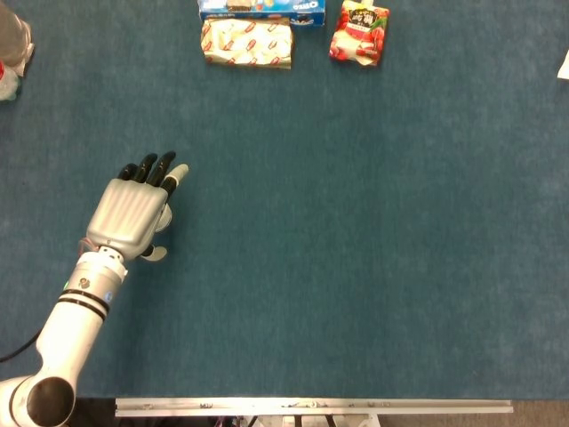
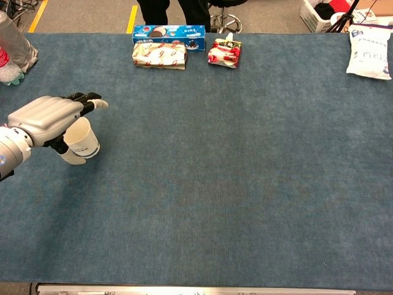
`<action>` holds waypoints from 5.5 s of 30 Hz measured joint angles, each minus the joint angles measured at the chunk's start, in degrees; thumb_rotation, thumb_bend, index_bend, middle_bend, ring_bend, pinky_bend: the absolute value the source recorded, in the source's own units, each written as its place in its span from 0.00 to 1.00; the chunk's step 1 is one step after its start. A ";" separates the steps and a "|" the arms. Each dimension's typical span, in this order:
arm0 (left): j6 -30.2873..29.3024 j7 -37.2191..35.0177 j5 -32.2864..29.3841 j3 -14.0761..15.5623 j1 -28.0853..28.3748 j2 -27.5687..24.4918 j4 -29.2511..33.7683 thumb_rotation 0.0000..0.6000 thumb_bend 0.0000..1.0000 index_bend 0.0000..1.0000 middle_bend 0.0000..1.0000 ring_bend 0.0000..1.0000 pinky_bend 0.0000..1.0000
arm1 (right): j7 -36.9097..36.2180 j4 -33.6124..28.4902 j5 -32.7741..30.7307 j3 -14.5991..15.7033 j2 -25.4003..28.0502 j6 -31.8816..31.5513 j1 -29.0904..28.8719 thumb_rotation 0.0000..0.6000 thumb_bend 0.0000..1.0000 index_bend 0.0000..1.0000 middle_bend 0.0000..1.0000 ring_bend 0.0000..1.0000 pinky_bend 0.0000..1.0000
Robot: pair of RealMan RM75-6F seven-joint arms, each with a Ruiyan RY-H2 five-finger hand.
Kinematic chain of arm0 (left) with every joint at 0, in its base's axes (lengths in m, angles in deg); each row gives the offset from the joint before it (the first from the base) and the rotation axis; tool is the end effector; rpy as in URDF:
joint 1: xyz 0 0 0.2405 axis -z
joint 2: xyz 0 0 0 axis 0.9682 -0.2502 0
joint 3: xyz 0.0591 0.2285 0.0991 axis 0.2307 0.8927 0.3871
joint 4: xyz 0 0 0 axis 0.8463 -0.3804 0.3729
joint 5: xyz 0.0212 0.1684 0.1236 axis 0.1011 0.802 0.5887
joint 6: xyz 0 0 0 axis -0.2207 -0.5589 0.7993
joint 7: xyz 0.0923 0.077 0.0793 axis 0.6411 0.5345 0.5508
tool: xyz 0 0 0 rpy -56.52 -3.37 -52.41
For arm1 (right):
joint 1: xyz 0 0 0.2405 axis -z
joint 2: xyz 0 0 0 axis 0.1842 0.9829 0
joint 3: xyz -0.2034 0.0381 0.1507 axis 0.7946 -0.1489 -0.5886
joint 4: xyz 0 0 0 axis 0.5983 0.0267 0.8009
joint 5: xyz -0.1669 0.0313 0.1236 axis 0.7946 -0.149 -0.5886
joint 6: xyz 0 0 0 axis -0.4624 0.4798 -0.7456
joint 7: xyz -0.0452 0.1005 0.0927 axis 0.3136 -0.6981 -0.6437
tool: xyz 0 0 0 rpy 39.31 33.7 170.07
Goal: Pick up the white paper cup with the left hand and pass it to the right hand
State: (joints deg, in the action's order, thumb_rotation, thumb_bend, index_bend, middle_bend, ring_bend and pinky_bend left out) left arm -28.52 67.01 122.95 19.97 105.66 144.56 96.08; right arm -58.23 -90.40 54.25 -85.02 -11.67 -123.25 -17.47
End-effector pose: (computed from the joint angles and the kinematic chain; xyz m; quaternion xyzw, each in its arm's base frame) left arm -0.1887 0.2490 0.0216 -0.7569 -0.4025 -0.2229 0.4642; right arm -0.3163 -0.1921 0.1441 0.6154 -0.3970 0.3631 0.5760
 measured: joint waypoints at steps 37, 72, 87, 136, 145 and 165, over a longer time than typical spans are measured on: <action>-4.27 -3.54 -4.56 1.52 4.21 1.35 -1.78 1.00 0.00 0.33 0.25 0.28 0.56 | 0.01 0.34 -0.62 0.70 -0.44 1.55 0.00 1.00 0.26 0.21 0.23 0.32 0.48; -4.74 -9.29 -1.81 1.49 3.52 0.22 0.86 1.00 0.00 0.45 0.39 0.40 0.67 | 0.14 0.09 -0.66 0.72 -0.52 2.06 -0.29 1.00 0.26 0.24 0.23 0.32 0.48; -4.00 -13.71 -1.43 0.03 3.67 -0.59 7.26 1.00 0.00 0.47 0.41 0.42 0.69 | -3.40 -1.68 0.97 0.24 -0.88 1.66 -1.05 1.00 0.26 0.24 0.24 0.32 0.48; -6.86 -10.74 -5.91 -12.14 18.16 10.42 17.67 1.00 0.00 0.47 0.41 0.42 0.69 | -18.78 -0.47 4.52 1.17 -26.20 10.08 -11.39 1.00 0.00 0.00 0.08 0.14 0.30; -7.16 -11.86 -6.95 -13.09 20.34 12.10 17.25 1.00 0.00 0.47 0.41 0.42 0.69 | -23.57 1.31 5.26 1.73 -28.47 10.97 -12.59 1.00 0.00 0.00 0.08 0.14 0.30; -7.54 -13.67 -6.24 -12.65 23.14 15.82 15.78 1.00 0.00 0.47 0.41 0.42 0.69 | -40.11 7.06 10.04 4.42 -34.78 7.94 -14.30 1.00 0.00 0.00 0.08 0.14 0.30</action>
State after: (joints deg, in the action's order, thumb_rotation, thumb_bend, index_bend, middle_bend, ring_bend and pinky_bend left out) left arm -36.06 53.34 116.71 7.32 128.81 160.38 111.86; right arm -98.35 -83.34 64.30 -80.60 -46.45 -115.32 -31.77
